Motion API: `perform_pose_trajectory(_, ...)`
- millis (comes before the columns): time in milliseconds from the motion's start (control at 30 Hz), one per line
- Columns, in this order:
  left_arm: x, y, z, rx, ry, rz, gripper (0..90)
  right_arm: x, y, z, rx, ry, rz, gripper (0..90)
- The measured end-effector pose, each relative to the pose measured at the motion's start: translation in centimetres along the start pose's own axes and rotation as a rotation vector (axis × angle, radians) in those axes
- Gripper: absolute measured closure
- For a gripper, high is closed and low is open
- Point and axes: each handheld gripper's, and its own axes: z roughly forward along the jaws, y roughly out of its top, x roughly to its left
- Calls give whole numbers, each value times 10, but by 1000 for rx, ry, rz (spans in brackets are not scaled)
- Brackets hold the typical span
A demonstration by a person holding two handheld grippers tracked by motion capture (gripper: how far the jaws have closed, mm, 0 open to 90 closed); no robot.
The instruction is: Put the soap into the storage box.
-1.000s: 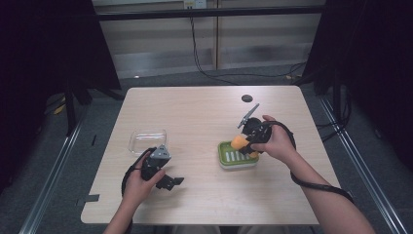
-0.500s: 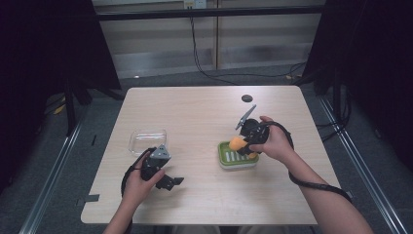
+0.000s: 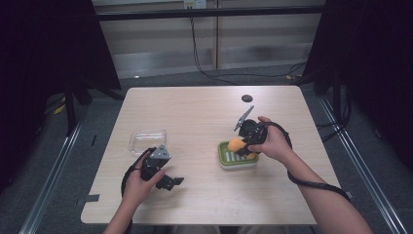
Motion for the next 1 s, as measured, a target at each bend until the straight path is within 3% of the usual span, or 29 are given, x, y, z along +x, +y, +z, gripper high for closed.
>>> perform_pose_trajectory(633,2,0,-1,4,-2,0,29,0,1,6,5,18,-8,497)
perform_pose_trajectory(1000,1,0,0,8,-7,1,29,-1,2,10,9,24,-40,496)
